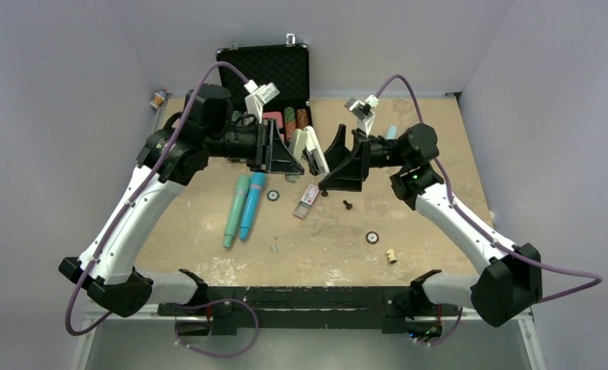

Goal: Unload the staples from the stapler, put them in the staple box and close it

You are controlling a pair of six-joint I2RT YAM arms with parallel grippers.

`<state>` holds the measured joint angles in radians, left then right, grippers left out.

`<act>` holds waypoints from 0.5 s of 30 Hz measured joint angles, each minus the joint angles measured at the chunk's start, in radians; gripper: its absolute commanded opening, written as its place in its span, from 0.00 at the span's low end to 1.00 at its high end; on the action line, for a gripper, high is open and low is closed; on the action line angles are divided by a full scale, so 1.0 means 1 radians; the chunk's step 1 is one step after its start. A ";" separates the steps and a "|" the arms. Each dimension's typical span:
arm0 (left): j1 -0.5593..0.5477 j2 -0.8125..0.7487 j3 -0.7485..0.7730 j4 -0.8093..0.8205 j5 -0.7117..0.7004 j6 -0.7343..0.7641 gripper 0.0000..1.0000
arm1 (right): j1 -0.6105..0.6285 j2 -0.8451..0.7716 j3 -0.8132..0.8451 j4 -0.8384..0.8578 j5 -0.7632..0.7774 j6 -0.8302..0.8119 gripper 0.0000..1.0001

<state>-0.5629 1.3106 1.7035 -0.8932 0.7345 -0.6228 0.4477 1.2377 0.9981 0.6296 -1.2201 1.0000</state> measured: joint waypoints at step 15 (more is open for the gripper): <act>0.000 -0.010 -0.014 0.018 -0.001 -0.020 0.00 | 0.018 0.047 0.011 0.162 0.029 0.138 0.71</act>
<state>-0.5629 1.3006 1.6897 -0.8753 0.7334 -0.6426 0.4660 1.2850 1.0088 0.7918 -1.1912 1.1381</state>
